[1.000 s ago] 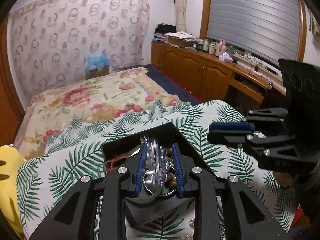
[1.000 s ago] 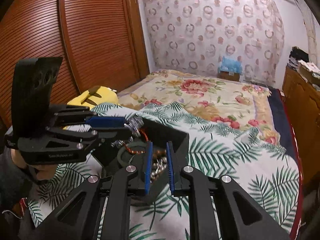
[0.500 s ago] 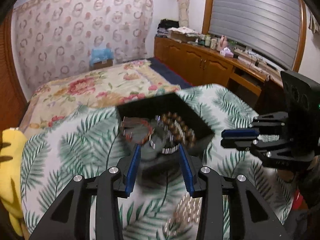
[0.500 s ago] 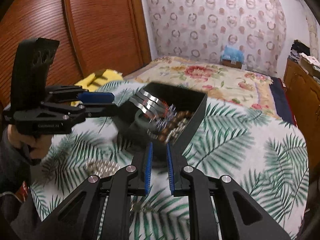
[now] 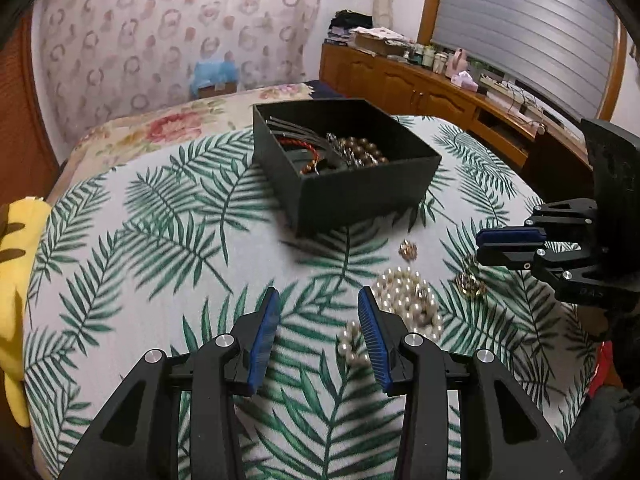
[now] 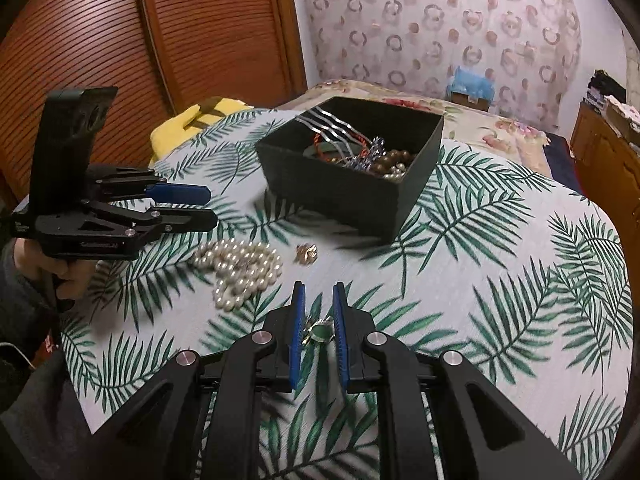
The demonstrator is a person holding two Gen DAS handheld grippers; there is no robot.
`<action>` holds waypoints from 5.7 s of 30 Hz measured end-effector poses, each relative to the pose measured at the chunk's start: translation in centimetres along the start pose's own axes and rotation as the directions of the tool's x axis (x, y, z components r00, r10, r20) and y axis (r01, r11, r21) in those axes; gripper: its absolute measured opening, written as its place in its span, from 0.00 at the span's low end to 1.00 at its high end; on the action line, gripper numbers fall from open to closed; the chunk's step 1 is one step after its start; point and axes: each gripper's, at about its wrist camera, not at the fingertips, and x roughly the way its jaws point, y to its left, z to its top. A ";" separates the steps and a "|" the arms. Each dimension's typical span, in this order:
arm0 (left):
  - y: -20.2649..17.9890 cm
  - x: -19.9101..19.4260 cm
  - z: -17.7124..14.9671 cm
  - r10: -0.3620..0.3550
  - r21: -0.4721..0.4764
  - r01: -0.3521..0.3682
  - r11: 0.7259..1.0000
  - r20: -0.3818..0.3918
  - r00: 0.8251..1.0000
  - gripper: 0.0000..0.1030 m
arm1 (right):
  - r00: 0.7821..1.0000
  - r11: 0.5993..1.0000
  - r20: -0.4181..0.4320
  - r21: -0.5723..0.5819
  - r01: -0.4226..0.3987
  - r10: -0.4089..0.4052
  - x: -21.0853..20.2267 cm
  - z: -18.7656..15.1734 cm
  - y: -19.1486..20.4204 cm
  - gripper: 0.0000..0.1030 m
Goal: Organize jewelry
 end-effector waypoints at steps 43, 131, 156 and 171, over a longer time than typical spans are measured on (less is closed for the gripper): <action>-1.3 -8.5 -1.1 0.084 -0.062 -0.072 0.996 0.222 0.971 0.07 | 0.989 0.990 -0.079 0.049 0.131 -0.127 0.5 -1.5 -0.9 0.34; -1.7 -4.4 16.1 0.034 0.008 -0.038 0.999 0.284 0.958 0.07 | 0.993 1.000 0.117 -0.031 -0.005 0.009 1.9 12.0 -4.4 0.08; -2.7 -1.4 9.5 -0.013 0.030 0.008 1.000 0.158 0.987 0.33 | 0.999 0.999 0.024 0.019 0.037 -0.038 -1.1 2.6 -3.5 0.33; -4.7 3.4 3.9 -0.055 0.074 0.057 0.996 -0.029 0.998 0.33 | 0.995 0.999 -0.094 -0.028 0.028 -0.030 0.0 -2.0 -1.0 0.33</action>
